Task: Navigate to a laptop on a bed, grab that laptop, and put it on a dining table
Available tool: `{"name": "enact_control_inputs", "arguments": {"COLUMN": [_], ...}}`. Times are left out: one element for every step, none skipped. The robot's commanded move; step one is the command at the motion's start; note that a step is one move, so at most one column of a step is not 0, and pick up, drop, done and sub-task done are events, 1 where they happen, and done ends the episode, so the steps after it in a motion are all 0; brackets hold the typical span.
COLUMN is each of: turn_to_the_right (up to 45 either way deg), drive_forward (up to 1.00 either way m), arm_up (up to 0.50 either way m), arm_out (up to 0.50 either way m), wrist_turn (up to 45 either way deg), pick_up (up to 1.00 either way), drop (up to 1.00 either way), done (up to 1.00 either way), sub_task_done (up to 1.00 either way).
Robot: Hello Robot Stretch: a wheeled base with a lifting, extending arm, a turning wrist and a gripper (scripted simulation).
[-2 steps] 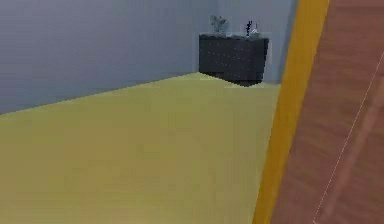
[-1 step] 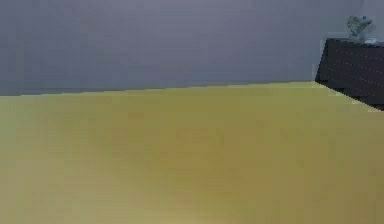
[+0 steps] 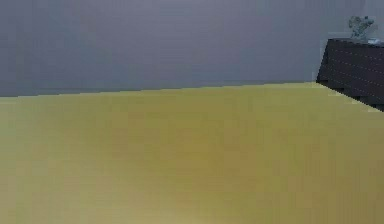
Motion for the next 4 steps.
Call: {"name": "enact_control_inputs", "arguments": {"turn_to_the_right": [-6.0,0.0,-6.0,0.0], "drive_forward": [0.0,0.45,0.0,0.3], "arm_up": [0.0,0.0,0.0,0.0], "arm_out": [0.0,0.0,0.0,0.0], "wrist_turn": [0.0,0.0,0.0,0.0], "pick_up": [0.0,0.0,0.0,0.0], "drop": [0.0,0.0,0.0,0.0], "done": [0.0,0.0,0.0,0.0], "sub_task_done": [0.0,0.0,0.0,0.0]}}
